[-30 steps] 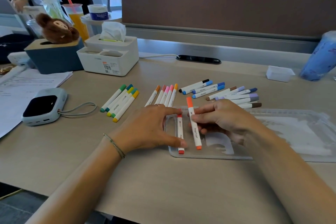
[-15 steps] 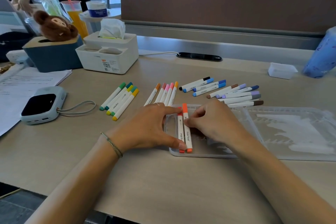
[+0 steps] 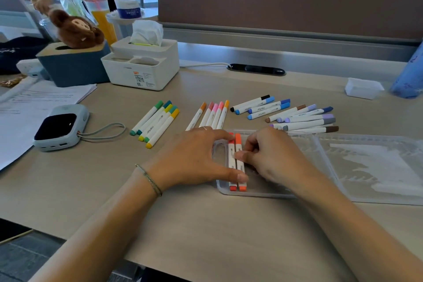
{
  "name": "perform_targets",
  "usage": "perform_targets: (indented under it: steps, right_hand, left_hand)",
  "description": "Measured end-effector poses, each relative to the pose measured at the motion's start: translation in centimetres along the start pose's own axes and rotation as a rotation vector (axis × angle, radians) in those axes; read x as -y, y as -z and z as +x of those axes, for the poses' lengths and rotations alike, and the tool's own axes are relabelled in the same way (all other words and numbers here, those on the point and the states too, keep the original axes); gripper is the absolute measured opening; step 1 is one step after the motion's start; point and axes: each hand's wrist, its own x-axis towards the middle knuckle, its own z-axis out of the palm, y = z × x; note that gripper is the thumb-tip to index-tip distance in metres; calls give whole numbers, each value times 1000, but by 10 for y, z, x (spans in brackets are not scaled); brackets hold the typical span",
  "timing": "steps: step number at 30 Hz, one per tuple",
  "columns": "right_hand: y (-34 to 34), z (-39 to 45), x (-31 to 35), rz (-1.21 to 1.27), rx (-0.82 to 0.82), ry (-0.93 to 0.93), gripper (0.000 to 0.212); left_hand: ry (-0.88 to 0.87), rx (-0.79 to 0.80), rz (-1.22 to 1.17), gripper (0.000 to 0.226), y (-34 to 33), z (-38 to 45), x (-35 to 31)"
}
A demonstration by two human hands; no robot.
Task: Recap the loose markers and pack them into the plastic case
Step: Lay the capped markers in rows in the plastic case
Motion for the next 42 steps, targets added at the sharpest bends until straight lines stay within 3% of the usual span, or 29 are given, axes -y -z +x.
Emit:
perform_targets:
  steps: [8,12,14,16,22,29,37,42]
  right_hand:
    - [3,3,0,-24,59,8,18]
    - [10,6,3,7,-11,17,20]
    - [19,13,8,36,-78,42,23]
    - [28,23,14,88,-107,43,25]
    - [31,56,24,113,-104,17,16]
    - [27,81,26,135,-105,2,19]
    - [27,88,21,141,-99,27,20]
    - [27,90,18,134,-83,46,20]
  left_hand:
    - [-2,-26,84,89,-6,0,-2]
    - [23,-49,-31,49,6,9,5]
    - [65,-155,15,23,14,19,10]
    - [128,-238,62,11,21,33,13]
    - [244,-305,191,15,18,63,23]
    - [191,-319,186,22,16,79,27]
    - [195,-299,398,44,18,80,23]
    - [210,-302,260,46,15,77,26]
